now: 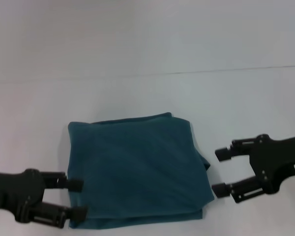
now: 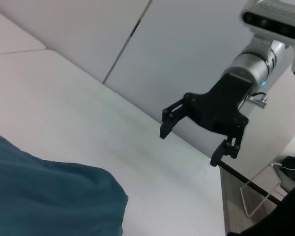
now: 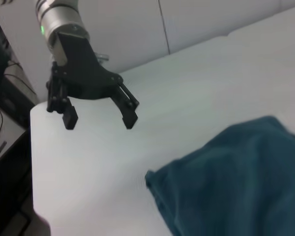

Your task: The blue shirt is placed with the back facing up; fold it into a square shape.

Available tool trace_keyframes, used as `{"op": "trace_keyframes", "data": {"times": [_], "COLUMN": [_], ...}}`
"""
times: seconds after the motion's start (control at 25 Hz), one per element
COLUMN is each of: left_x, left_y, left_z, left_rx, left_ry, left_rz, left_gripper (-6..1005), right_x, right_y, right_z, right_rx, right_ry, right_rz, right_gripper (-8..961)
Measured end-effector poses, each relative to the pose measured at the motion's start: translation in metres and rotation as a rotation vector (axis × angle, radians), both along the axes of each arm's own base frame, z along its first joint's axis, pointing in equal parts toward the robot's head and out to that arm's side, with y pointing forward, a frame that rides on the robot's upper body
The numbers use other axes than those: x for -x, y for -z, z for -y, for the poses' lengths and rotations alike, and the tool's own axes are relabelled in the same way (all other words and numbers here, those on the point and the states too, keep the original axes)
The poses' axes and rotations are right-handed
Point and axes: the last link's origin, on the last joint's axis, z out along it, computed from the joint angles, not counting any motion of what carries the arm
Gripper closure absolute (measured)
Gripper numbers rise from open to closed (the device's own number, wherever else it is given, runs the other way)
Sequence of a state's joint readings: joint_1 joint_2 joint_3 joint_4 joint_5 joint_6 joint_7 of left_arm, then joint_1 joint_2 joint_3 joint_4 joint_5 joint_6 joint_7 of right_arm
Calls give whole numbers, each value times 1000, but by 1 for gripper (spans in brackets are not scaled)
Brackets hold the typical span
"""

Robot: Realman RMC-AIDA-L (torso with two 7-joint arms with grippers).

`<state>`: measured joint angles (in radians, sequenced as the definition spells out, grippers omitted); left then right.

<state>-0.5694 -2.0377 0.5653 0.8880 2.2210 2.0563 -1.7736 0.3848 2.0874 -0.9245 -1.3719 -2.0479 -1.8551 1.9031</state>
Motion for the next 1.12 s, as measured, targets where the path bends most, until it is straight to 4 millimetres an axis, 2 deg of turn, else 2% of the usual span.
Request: {"op": "trace_keyframes", "data": {"times": [0.2, 0.52, 0.76, 1.12], "left_x": [10, 14, 17, 25], "left_y": [8, 13, 13, 17], "left_z": [5, -1, -3, 1], "left_rx": [-16, -60, -91, -112], "left_ry": [-21, -32, -43, -66], "left_rz": [-22, -45, -49, -61], "left_gripper": [78, 78, 78, 78], "right_x": [-16, -34, -39, -45], "right_y": [2, 1, 11, 15], "right_z": [3, 3, 6, 7], "right_rx": [-11, -60, -31, -41], "right_ry": [19, -9, -30, -36], "right_rz": [-11, -52, -75, -79], "right_gripper": [22, 23, 24, 25]}}
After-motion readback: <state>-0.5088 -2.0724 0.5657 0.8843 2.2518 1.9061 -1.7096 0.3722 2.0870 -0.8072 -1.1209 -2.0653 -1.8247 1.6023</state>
